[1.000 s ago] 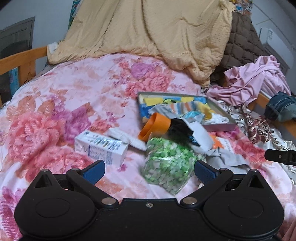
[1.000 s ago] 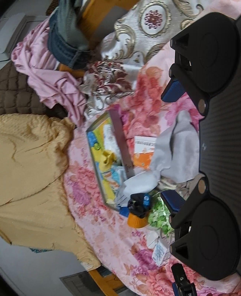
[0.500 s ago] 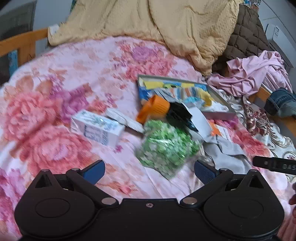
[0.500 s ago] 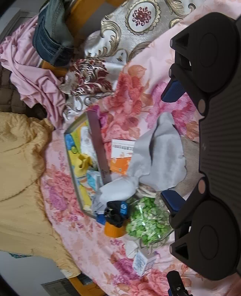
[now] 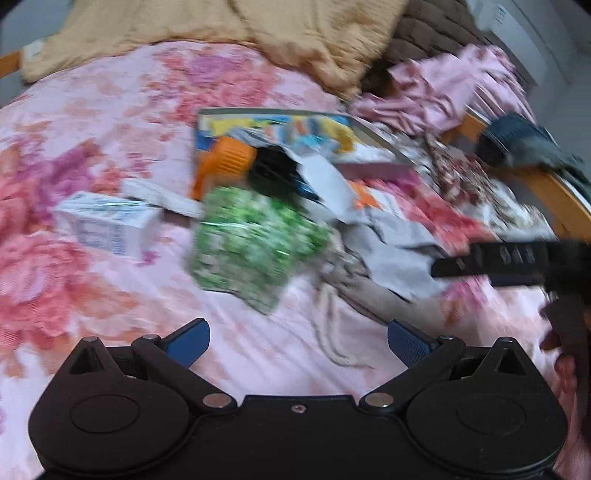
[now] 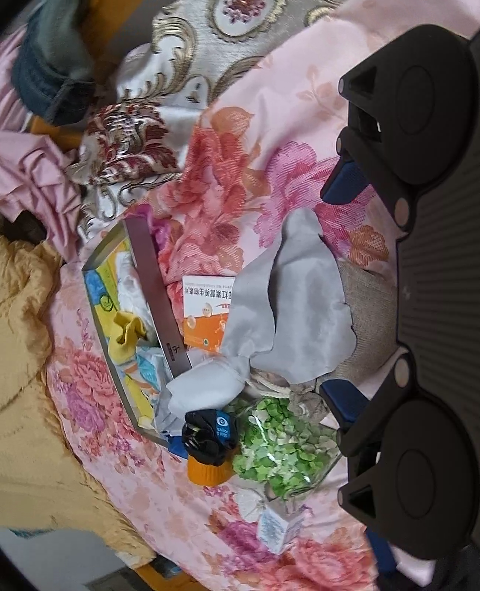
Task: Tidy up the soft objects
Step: 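Grasp the beige drawstring bag with the left gripper while the right grasps the grey cloth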
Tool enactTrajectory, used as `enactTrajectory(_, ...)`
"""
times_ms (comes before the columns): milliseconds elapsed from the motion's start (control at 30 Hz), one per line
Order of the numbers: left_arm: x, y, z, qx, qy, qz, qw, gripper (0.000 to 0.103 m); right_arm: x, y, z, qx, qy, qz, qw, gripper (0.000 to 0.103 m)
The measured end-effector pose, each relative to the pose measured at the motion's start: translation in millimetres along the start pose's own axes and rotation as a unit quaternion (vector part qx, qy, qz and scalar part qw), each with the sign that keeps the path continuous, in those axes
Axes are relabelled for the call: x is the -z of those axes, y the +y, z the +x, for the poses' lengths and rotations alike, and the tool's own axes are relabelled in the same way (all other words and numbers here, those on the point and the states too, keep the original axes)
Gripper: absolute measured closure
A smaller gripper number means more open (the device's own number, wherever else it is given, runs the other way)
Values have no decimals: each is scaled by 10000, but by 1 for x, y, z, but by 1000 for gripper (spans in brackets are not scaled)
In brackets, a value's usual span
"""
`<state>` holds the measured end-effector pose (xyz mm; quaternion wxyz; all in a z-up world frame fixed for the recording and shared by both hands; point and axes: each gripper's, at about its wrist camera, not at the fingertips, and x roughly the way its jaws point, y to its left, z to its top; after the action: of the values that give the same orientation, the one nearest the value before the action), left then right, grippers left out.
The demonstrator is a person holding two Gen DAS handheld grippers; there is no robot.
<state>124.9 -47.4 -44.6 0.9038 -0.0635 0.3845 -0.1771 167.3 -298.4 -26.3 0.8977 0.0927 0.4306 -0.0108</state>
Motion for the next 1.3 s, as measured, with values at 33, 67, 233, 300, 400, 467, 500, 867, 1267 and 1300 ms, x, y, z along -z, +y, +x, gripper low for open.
enactTrajectory(33, 2, -5, 3, 51, 15, 107, 9999, 1, -1, -3, 2, -31, 35, 90, 9999, 0)
enactTrajectory(67, 4, -9, 6, 108, 29, 217, 9997, 1, -2, -6, 4, -64, 80, 183, 9998, 0)
enactTrajectory(233, 10, -20, 14, 409, -21, 400, 9984, 1, -9, -19, 12, -254, 219, 625, 9975, 0)
enactTrajectory(300, 10, -23, 16, 522, -46, 328, 9981, 1, -12, -22, 16, -300, 287, 693, 9967, 0)
enactTrajectory(400, 8, -25, 22, 665, -132, 227, 9974, 1, -19, -20, 23, -247, 357, 576, 9974, 0)
enactTrajectory(467, 6, -27, 29, 762, -138, 165, 9969, 1, -23, -16, 26, -169, 345, 384, 9985, 0)
enactTrajectory(500, 6, -28, 34, 807, -119, 143, 9966, 1, -26, -13, 28, -144, 318, 257, 9991, 0)
enactTrajectory(867, 0, -34, 68, 1053, -53, 8, 9944, 1, -46, -10, 53, -410, 288, 163, 9986, 0)
enactTrajectory(1267, 0, -24, 91, 1907, 176, -629, 9795, 23, -51, -7, 69, -951, 497, 520, 9929, 3)
enactTrajectory(1300, 1, -25, 92, 1950, 210, -664, 9783, 24, -51, -6, 69, -955, 502, 510, 9929, 5)
